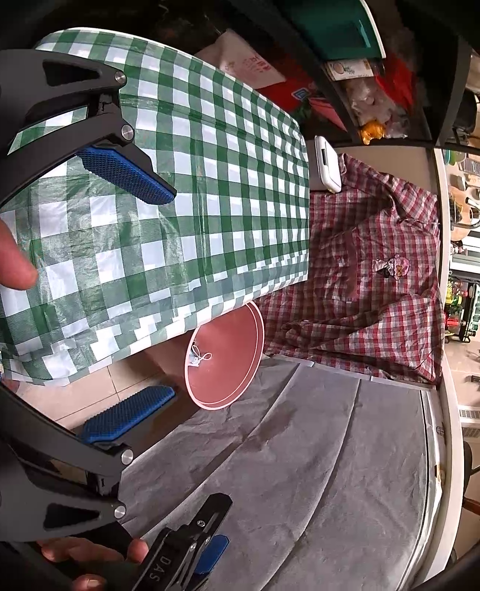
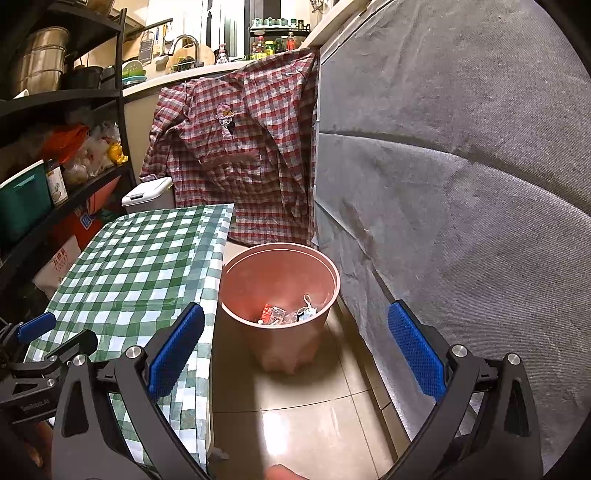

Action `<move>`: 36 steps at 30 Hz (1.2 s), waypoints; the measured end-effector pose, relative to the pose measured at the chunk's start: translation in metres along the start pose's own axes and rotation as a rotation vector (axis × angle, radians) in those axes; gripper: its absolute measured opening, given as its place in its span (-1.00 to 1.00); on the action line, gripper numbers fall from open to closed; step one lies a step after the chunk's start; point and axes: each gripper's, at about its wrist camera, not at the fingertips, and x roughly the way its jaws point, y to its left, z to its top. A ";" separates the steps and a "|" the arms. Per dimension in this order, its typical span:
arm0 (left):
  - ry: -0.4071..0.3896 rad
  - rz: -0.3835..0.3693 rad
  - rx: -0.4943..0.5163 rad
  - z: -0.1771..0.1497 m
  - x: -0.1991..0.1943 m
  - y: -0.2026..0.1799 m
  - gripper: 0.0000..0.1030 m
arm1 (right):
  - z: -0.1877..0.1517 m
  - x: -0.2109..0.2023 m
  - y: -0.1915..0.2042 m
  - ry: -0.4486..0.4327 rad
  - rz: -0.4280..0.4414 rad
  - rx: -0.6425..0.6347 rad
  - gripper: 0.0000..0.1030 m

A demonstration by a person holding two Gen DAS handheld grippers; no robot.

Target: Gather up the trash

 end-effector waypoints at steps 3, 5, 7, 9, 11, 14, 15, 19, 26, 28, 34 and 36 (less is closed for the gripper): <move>-0.001 0.001 -0.002 0.000 0.000 -0.001 0.85 | 0.000 0.000 0.000 0.000 0.001 0.003 0.90; -0.002 0.000 -0.002 0.000 0.000 0.000 0.85 | 0.000 0.000 0.000 0.000 0.002 0.002 0.90; -0.002 0.000 -0.003 0.000 0.000 0.001 0.85 | 0.001 0.000 -0.001 0.000 0.002 0.001 0.90; -0.001 -0.001 0.000 0.000 0.000 0.001 0.85 | 0.001 0.000 -0.001 0.000 0.002 0.001 0.90; -0.002 0.000 -0.001 0.000 0.000 0.000 0.85 | 0.001 0.000 -0.001 0.000 0.003 0.001 0.90; 0.000 -0.003 0.004 -0.001 0.000 -0.002 0.85 | 0.001 0.001 -0.001 0.000 0.004 0.001 0.90; 0.001 -0.004 0.006 -0.001 0.001 -0.002 0.85 | 0.001 0.001 -0.001 0.000 0.003 0.001 0.90; 0.001 -0.005 0.012 -0.002 0.001 -0.005 0.85 | 0.001 0.001 -0.002 -0.001 0.004 0.000 0.90; 0.001 -0.007 0.013 -0.001 0.000 -0.006 0.85 | 0.002 0.001 -0.003 -0.001 0.003 0.001 0.90; 0.000 -0.006 0.013 -0.002 0.000 -0.006 0.85 | 0.002 0.001 -0.003 -0.001 0.003 0.000 0.90; 0.001 -0.005 0.012 -0.002 0.001 -0.007 0.85 | 0.002 0.001 -0.003 -0.001 0.003 0.000 0.90; 0.001 -0.006 0.012 -0.002 0.000 -0.006 0.85 | 0.002 0.001 -0.003 -0.001 0.003 0.001 0.90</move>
